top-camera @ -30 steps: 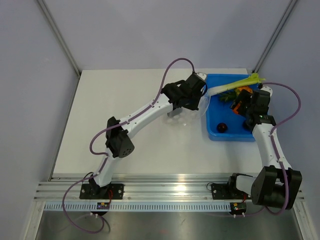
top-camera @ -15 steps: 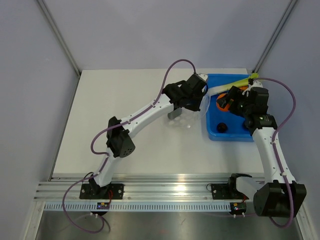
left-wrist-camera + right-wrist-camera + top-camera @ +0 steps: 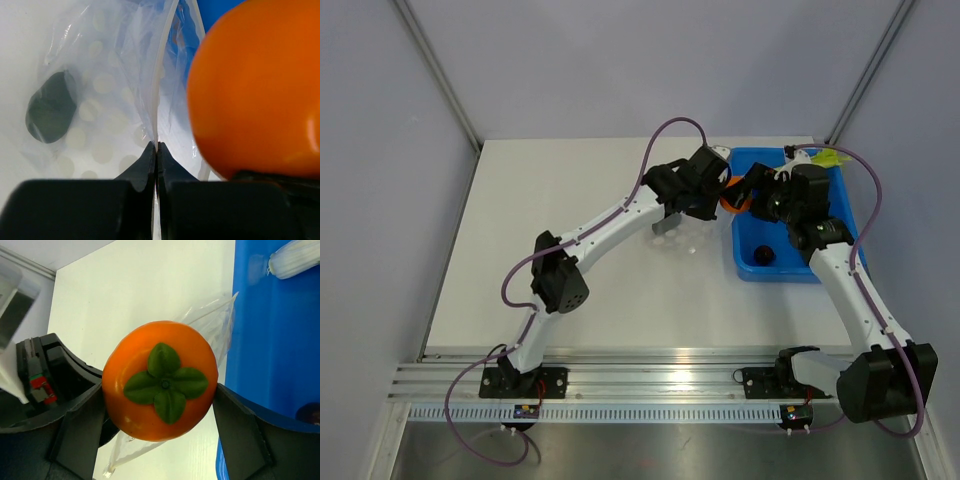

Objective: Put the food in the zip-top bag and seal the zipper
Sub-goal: Place the fake fruit in the zipper food storage bag.

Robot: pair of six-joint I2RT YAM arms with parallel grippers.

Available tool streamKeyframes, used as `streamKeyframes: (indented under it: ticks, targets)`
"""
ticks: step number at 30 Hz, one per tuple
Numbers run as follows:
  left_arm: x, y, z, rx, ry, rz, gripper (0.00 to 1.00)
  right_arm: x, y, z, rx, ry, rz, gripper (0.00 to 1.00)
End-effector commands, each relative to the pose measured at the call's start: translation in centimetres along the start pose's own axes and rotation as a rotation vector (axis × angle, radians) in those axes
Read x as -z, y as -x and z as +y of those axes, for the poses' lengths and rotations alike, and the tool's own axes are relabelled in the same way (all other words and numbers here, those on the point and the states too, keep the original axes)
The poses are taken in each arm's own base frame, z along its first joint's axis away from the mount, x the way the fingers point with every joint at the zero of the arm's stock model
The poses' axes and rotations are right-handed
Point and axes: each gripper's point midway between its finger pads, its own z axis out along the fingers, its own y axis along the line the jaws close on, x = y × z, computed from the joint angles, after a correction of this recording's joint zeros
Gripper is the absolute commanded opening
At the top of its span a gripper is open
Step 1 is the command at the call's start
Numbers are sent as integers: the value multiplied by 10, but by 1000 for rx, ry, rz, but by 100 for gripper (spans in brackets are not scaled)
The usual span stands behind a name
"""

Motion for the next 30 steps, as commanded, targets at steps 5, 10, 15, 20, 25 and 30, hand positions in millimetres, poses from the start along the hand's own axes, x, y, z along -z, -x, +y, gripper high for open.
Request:
streamKeyframes:
  ticks: [5,10,15,20,25,30]
  targets:
    - [47,38,-17,88,-176,-91,0,-23,-21,-1,-68,60,31,62]
    - [56,46,-19,114,-217,-106,0,-32,-33,-11,-86,38,60,62]
    - [65,52,-20,129,-255,-117,0,-37,-41,-17,-85,20,91,62]
    - [67,54,-24,140,-301,-112,0,-40,-44,-10,-68,37,115,61]
    - [64,51,-26,143,-318,-101,0,-41,-43,6,-2,65,143,62]
    - [66,52,-26,143,-327,-103,0,-43,-55,2,56,31,210,75]
